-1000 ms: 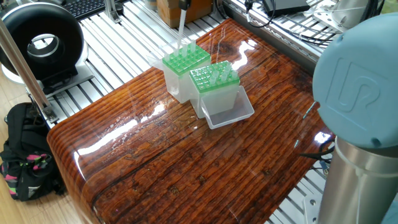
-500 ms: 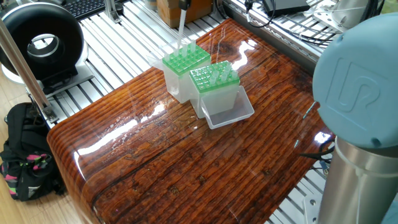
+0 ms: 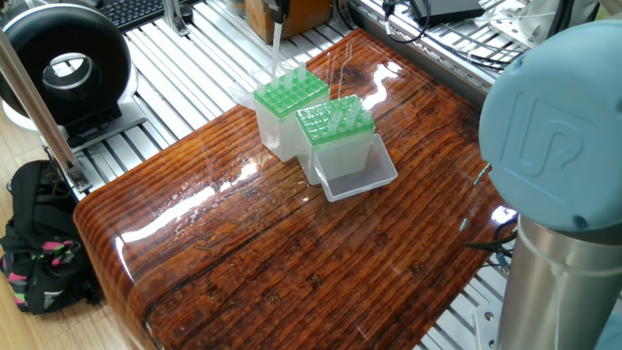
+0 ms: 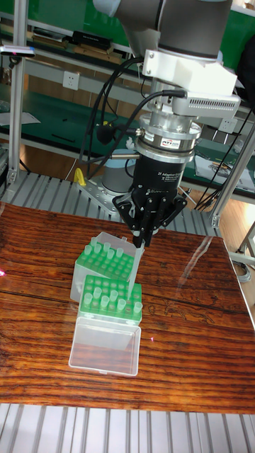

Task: Transfer all large pipette tips from one holder to another

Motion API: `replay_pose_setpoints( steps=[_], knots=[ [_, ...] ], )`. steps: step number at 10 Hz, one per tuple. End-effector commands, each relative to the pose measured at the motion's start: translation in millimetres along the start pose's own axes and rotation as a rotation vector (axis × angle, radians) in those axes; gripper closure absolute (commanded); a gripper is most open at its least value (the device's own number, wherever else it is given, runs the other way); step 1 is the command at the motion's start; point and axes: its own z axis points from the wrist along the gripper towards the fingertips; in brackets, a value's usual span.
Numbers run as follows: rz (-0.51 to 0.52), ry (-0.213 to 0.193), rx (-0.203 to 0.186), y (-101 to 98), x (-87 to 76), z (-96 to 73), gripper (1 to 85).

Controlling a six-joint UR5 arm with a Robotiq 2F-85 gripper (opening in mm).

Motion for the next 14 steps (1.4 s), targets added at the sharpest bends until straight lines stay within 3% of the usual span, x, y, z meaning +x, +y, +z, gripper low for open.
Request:
replay_pose_setpoints(
  steps=[1, 14],
  knots=[
    [0.0, -0.003, -0.01, 3.2, -1.0, 0.6, 72.3],
    [-0.007, 0.001, -0.008, 4.7, -1.8, 8.5, 71.7]
  ],
)
